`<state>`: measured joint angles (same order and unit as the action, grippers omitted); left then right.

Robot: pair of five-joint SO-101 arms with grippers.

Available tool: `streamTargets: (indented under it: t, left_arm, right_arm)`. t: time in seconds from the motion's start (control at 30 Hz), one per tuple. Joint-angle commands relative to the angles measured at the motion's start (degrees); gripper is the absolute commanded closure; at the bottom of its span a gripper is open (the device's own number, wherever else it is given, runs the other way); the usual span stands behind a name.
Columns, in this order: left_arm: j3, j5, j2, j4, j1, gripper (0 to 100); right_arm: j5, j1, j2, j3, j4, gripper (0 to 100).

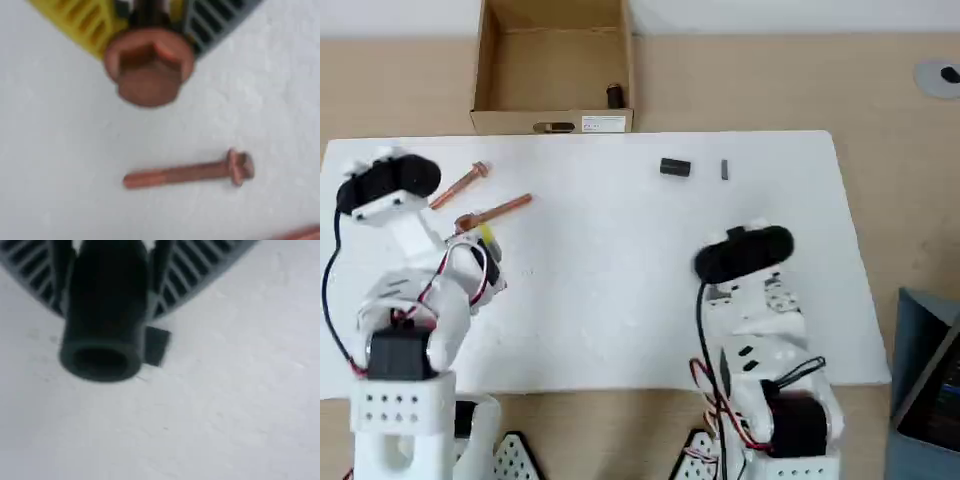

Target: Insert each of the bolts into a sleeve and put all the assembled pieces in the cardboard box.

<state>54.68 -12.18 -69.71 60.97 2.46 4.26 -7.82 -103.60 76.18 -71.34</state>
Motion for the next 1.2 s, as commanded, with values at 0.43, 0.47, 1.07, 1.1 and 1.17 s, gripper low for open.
streamTargets:
  t: [0.43,0.47,1.07,1.1,1.17]
  left_arm:
    - [8.1,-12.5,-26.6,-8.1,-21.3,100]
    - [8.5,-12.5,-28.2,-9.4,-21.3,100]
    - [10.5,-16.7,-34.9,-12.7,-21.9,100]
    - [10.5,-16.7,-34.9,-12.7,-22.5,100]
    - [10.6,-16.7,-34.9,-12.5,-25.0,100]
  right_arm:
    - [-5.8,-26.0,-6.5,2.9,11.2,98.9]
    - [-5.8,-26.9,-6.5,2.9,11.1,98.9]
    - [-4.6,-39.2,-6.5,1.9,13.1,98.9]
    - [-3.5,-39.2,-6.5,1.9,13.7,98.9]
    - [-1.7,-39.2,-6.5,2.2,15.0,98.9]
